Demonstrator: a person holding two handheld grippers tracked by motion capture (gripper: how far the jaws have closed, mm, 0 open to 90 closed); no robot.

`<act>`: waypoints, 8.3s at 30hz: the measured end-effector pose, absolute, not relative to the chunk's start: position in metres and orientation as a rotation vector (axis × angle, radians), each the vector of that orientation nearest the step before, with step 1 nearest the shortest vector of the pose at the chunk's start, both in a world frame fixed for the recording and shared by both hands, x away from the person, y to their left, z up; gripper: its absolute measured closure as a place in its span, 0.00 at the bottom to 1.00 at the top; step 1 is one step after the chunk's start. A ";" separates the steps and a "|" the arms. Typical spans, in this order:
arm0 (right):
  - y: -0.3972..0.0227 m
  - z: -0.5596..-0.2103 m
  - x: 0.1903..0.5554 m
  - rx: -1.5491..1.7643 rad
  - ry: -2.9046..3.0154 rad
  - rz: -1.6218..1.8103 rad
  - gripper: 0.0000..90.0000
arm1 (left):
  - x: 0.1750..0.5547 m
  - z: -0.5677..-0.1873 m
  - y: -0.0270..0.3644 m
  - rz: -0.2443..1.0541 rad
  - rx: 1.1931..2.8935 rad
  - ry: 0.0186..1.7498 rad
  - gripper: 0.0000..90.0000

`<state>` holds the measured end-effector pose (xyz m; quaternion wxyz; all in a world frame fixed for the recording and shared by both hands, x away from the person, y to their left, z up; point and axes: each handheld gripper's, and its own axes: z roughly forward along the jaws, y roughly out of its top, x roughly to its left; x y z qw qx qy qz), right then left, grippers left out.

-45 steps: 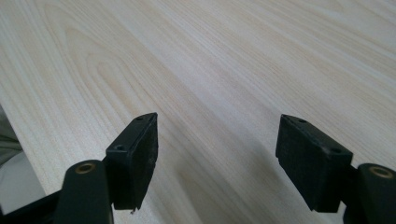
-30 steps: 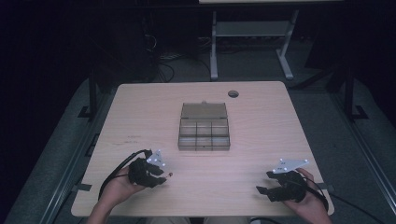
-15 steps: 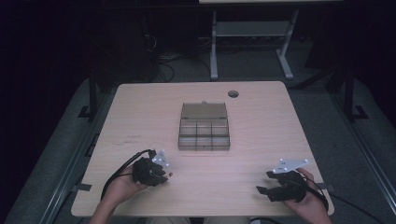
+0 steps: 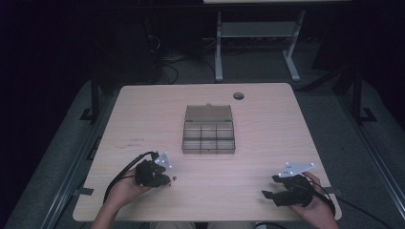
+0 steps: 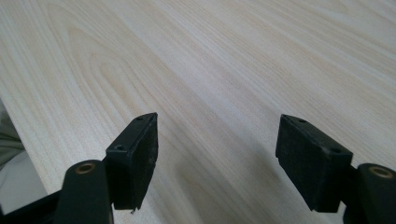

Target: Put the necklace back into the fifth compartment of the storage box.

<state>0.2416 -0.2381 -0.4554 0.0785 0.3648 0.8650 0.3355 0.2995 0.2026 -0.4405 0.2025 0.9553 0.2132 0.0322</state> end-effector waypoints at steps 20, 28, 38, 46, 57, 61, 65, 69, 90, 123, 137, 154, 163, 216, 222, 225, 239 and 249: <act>-0.238 -0.456 0.242 1.083 2.587 1.007 0.33 | 0.299 -0.431 0.209 0.060 2.611 0.621 0.97; -0.238 -0.456 0.242 1.082 2.587 1.002 0.33 | 0.297 -0.416 0.212 0.079 2.578 0.599 0.97; -0.239 -0.455 0.241 1.091 2.577 1.005 0.33 | 0.294 -0.392 0.210 0.108 2.535 0.572 0.97; -0.239 -0.454 0.241 1.093 2.570 1.020 0.33 | 0.297 -0.380 0.209 0.121 2.512 0.568 0.97; -0.237 -0.455 0.242 1.080 2.580 1.023 0.33 | 0.305 -0.369 0.202 0.117 2.500 0.554 0.97; -0.238 -0.454 0.242 1.082 2.577 1.026 0.33 | 0.310 -0.364 0.196 0.116 2.502 0.538 0.97; -0.239 -0.454 0.242 1.101 2.571 1.037 0.33 | 0.313 -0.362 0.192 0.098 2.506 0.535 0.97; -0.239 -0.455 0.242 1.090 2.573 1.039 0.33 | 0.316 -0.363 0.189 0.084 2.491 0.544 0.97; -0.242 -0.454 0.243 1.090 2.567 1.057 0.33 | 0.340 -0.351 0.173 0.046 2.518 0.521 0.97; -0.242 -0.451 0.245 1.079 2.562 1.083 0.32 | 0.383 -0.353 0.131 0.014 2.554 0.503 0.97; -0.241 -0.452 0.244 1.079 2.562 1.093 0.33 | 0.402 -0.360 0.114 -0.006 2.546 0.516 0.97; -0.241 -0.451 0.244 1.086 2.561 1.099 0.33 | 0.414 -0.366 0.102 0.002 2.563 0.532 0.97; -0.241 -0.451 0.244 1.074 2.561 1.106 0.33 | 0.421 -0.366 0.091 0.006 2.576 0.530 0.97; -0.245 -0.451 0.242 1.097 2.556 1.110 0.33 | 0.443 -0.407 0.075 -0.066 2.576 0.611 0.97; -0.245 -0.450 0.241 1.098 2.556 1.109 0.33 | 0.445 -0.411 0.075 -0.075 2.586 0.619 0.97; -0.245 -0.451 0.241 1.097 2.556 1.107 0.33 | 0.446 -0.413 0.075 -0.077 2.586 0.628 0.97; -0.245 -0.451 0.241 1.091 2.556 1.105 0.33 | 0.446 -0.420 0.074 -0.097 2.600 0.644 0.91; -0.246 -0.451 0.242 1.084 2.553 1.108 0.33 | 0.443 -0.414 0.076 -0.096 2.601 0.631 0.88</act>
